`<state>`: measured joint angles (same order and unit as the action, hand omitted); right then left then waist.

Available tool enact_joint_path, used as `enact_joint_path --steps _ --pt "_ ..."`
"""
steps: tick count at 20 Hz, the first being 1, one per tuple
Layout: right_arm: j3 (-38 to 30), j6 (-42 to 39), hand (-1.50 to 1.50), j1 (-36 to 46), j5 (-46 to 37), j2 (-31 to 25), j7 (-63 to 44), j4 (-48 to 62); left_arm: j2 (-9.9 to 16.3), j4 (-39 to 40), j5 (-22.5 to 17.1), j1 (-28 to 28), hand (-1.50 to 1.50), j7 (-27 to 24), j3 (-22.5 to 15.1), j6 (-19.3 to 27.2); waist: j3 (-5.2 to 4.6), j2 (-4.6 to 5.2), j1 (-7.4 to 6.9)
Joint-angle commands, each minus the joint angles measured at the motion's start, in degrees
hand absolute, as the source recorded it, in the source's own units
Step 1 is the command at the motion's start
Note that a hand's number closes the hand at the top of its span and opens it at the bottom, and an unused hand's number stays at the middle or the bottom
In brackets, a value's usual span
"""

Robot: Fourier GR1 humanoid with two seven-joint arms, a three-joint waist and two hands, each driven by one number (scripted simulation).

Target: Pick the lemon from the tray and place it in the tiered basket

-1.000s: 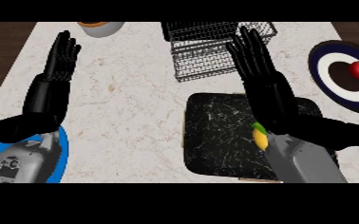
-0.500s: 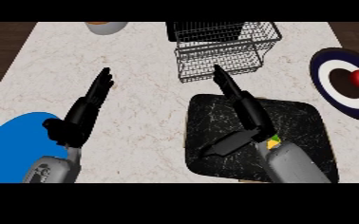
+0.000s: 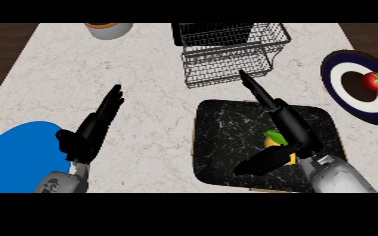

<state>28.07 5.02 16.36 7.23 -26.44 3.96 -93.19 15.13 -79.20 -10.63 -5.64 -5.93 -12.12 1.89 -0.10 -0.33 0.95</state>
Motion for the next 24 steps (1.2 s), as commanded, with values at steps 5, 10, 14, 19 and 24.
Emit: enact_joint_path --steps 5,10,14,19,24 --pt "3.29 -12.40 -1.50 6.64 -14.76 -24.86 -15.92 -8.35 -0.21 0.92 0.45 0.25 0.00 0.17 -0.12 0.04 -0.44 -0.87 1.00" --pt "6.12 -24.22 -1.50 9.46 -17.17 -34.48 -25.83 -17.53 0.21 0.63 -0.41 -0.22 0.00 0.66 0.85 -0.66 -0.23 -0.60 0.72" --pt "7.73 -29.59 -1.50 8.46 -14.55 -33.75 -38.72 -28.48 -1.36 -1.06 0.97 -0.50 0.00 2.01 -0.53 0.55 -0.02 -0.20 0.01" --pt "4.57 -34.09 -1.50 7.70 -13.20 -28.77 -49.45 -33.76 -0.48 3.52 0.45 -0.21 0.00 -2.30 2.09 -3.63 0.04 0.23 -0.72" --pt "4.95 -30.80 -1.50 3.34 -21.95 -21.54 -54.41 -35.65 -2.37 2.94 2.17 -3.19 0.00 1.93 2.04 -1.88 0.08 0.23 -0.67"
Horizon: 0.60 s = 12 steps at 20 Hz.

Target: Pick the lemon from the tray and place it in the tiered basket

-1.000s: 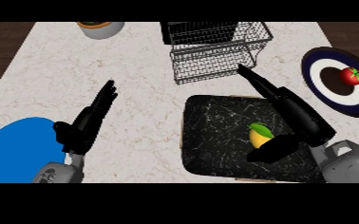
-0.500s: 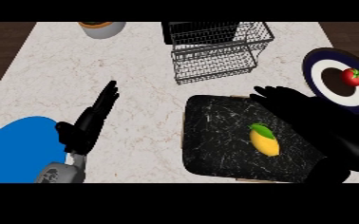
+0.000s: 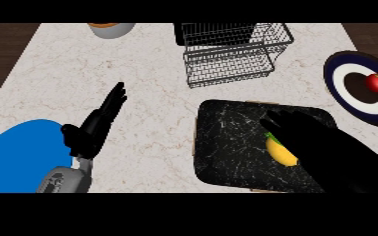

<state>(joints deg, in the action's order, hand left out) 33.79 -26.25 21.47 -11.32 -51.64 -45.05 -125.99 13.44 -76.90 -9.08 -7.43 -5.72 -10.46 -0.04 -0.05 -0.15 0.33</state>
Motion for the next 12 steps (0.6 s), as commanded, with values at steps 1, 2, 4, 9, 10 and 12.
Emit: enact_joint_path --steps 1,2,4,9,10,12 --pt "2.05 0.64 -1.50 0.70 -6.26 8.03 -8.15 -0.69 -1.54 -0.97 1.21 -0.71 0.00 1.88 -0.58 0.67 0.02 0.09 -0.48" --pt "0.36 0.71 -1.50 -0.63 -10.24 5.18 -1.01 5.07 -0.14 0.04 0.21 -0.26 0.00 -0.41 1.36 -0.86 0.06 0.18 -0.53" --pt "0.43 -3.84 -1.50 -0.85 -9.26 3.89 -6.16 2.33 -1.71 0.02 1.52 0.00 0.00 -0.28 0.22 0.27 0.02 0.11 -0.42" --pt "1.74 -4.83 -1.50 -3.71 -14.76 11.29 -4.77 8.67 -2.95 1.53 2.27 -1.71 0.00 -0.60 1.22 -0.64 0.04 0.16 -0.37" --pt "0.66 -3.83 -1.50 -4.54 -15.80 11.18 -0.75 11.54 -2.80 -2.35 2.90 1.08 0.00 1.09 -0.11 -0.42 0.06 0.14 -0.54" --pt "-1.15 -0.78 -1.50 -8.85 -18.47 9.30 5.46 13.16 -1.76 -2.18 2.35 0.35 0.00 1.75 1.77 -1.07 0.08 0.14 -0.39"
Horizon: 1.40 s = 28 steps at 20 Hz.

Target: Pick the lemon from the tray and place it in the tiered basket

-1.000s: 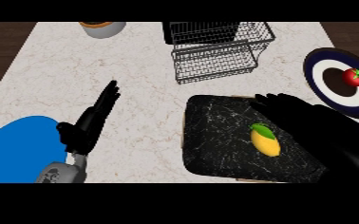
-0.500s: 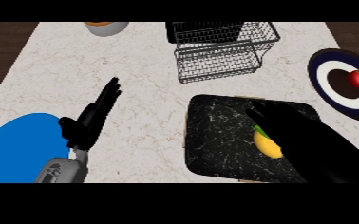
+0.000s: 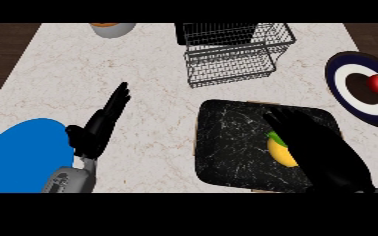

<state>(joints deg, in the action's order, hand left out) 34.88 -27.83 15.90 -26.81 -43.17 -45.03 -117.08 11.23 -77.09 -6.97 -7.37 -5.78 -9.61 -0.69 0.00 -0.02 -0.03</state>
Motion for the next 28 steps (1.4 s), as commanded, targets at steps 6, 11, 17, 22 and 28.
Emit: enact_joint_path --steps 6,11,17,22,28 --pt "-5.52 2.05 -1.50 -3.94 -9.21 4.65 12.63 11.84 -1.30 1.15 1.59 -1.99 0.00 1.15 1.63 -1.68 0.02 0.06 0.03" --pt "-5.78 1.99 -1.50 -7.81 -14.87 7.53 13.71 13.47 -2.33 -2.18 3.40 -0.62 0.00 2.96 1.30 -1.12 0.02 0.00 0.03" --pt "-7.70 0.36 -1.50 -9.55 -20.29 12.77 16.75 14.95 -3.54 -2.12 4.10 1.36 0.00 1.61 2.82 -2.63 0.00 -0.02 0.04" --pt "-10.03 0.45 -1.50 -7.31 -22.80 16.09 21.88 21.27 -1.37 -0.70 3.04 0.79 0.00 0.85 6.12 -6.04 0.00 0.01 -0.08" --pt "-9.43 2.16 1.50 -10.10 -25.27 20.07 24.52 22.14 -4.52 -4.36 5.49 5.07 0.00 1.51 3.47 -3.96 0.00 -0.05 -0.10"
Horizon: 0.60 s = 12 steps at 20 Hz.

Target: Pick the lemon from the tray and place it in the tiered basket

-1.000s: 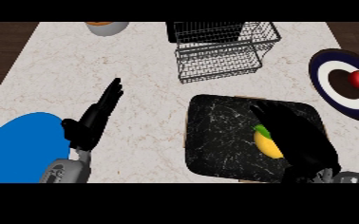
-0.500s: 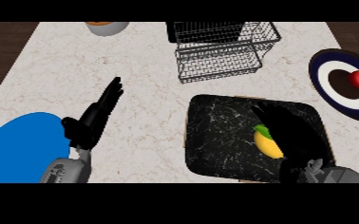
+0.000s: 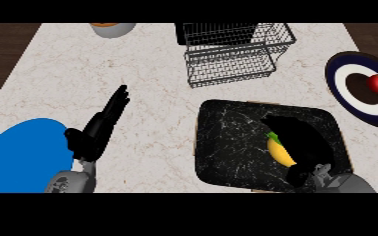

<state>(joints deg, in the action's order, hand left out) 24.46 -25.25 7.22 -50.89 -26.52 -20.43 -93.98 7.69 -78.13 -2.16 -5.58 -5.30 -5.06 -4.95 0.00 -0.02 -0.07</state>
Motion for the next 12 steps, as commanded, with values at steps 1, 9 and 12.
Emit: enact_joint_path --steps 1,9,12 --pt "0.10 4.90 1.50 -1.31 0.15 4.13 4.08 2.00 -1.68 1.96 1.66 -2.16 0.00 -1.34 -0.25 1.41 0.02 0.06 0.15" --pt "-5.01 5.17 1.50 -0.71 -1.57 1.19 15.20 1.35 0.49 0.65 -0.22 -3.04 0.00 2.46 2.88 -2.22 0.00 0.00 0.16" --pt "-3.56 5.11 1.50 -0.57 -4.87 6.13 12.56 -0.20 -1.87 -3.54 2.04 0.31 0.00 3.69 0.55 0.02 0.00 -0.02 0.01"
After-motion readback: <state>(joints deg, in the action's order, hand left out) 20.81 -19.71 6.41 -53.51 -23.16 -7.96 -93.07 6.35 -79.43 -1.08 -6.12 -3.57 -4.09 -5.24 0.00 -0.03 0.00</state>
